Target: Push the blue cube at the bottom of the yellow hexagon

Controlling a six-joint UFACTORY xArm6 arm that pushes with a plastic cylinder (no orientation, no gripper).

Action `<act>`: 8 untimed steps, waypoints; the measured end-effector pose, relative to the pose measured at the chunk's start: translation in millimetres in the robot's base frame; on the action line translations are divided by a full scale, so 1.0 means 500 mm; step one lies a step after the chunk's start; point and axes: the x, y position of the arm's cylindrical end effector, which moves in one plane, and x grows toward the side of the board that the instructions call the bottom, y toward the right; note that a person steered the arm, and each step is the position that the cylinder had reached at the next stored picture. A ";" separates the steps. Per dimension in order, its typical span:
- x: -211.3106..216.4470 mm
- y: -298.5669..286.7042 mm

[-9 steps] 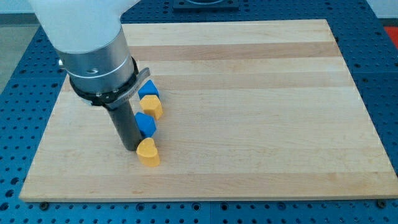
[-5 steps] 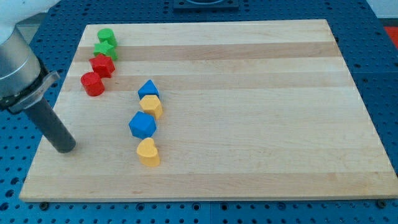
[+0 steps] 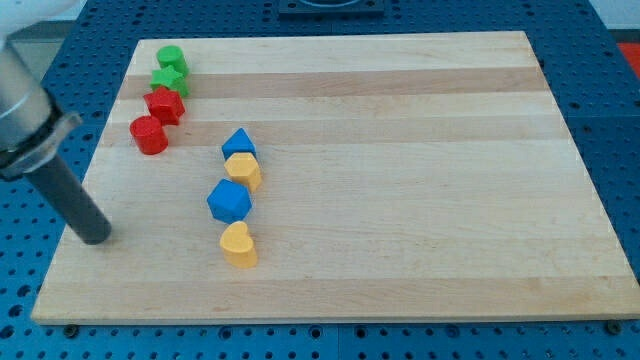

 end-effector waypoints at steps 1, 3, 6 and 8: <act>-0.034 0.046; -0.052 0.122; -0.051 0.228; 0.002 0.133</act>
